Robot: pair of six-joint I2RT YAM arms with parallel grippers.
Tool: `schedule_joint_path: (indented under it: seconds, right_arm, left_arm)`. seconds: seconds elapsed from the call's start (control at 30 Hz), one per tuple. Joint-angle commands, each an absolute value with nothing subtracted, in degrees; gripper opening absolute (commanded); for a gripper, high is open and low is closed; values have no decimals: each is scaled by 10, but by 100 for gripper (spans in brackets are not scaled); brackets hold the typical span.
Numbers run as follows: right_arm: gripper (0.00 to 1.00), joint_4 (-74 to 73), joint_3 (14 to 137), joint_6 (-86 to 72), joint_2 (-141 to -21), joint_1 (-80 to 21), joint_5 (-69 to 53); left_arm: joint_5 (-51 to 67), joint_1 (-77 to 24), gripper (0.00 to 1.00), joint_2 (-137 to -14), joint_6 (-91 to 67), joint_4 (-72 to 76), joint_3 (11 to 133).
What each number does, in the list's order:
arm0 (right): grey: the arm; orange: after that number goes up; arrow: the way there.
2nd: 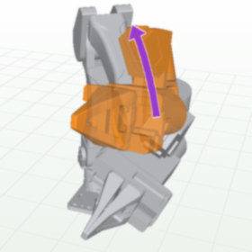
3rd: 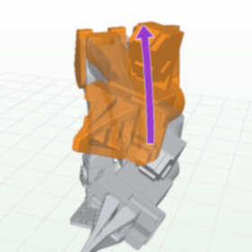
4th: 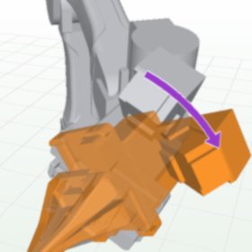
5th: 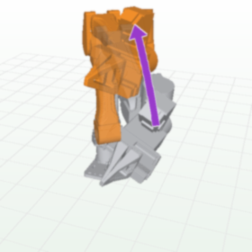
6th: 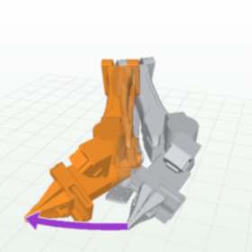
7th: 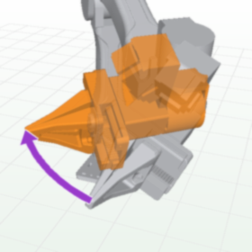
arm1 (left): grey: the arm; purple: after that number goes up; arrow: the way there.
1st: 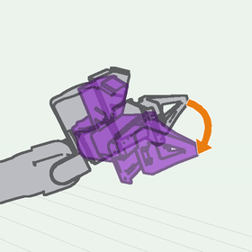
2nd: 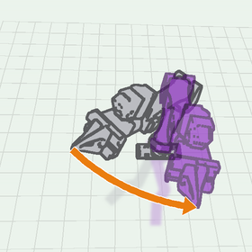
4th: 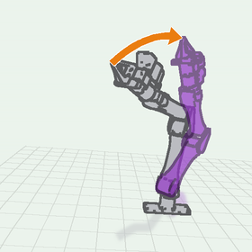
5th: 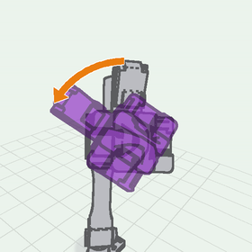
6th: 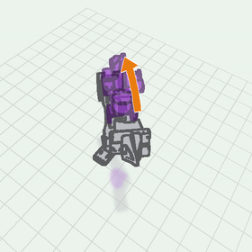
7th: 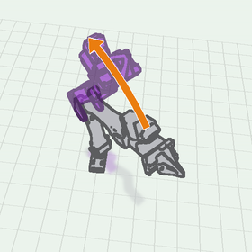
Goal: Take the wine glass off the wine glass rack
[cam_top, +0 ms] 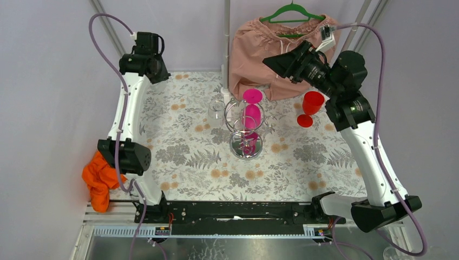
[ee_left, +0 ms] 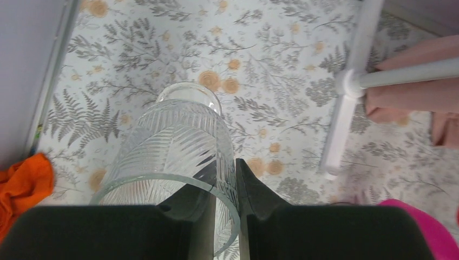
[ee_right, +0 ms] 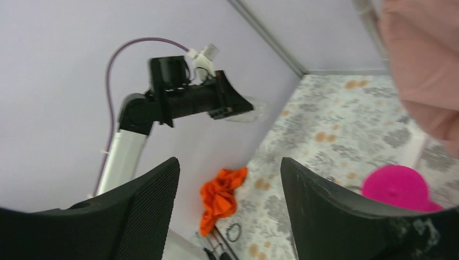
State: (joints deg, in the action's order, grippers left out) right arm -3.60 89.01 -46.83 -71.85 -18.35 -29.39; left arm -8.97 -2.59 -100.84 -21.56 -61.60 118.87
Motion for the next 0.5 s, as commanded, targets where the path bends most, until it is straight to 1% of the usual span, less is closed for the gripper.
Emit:
schedule_joint_path:
  seconds: [0.0,0.13,0.33,0.47]
  right_arm:
    - [77,-150,892,-357,-704,-185,-220]
    - [78,-162,881,-347,-702,-184,-204]
    - [80,-193,881,-328,-718,-185,-193]
    - [88,-193,868,-322,-721,-185,-192]
  left_arm:
    - [-149,-28,5,-1037,-184,-643,1228]
    - [-156,-27,6,-1096,-178,-660,1236]
    - [-60,-18,6,-1151,-176,-632,1231]
    - [-6,-3,6,-1191,-174,-633,1247]
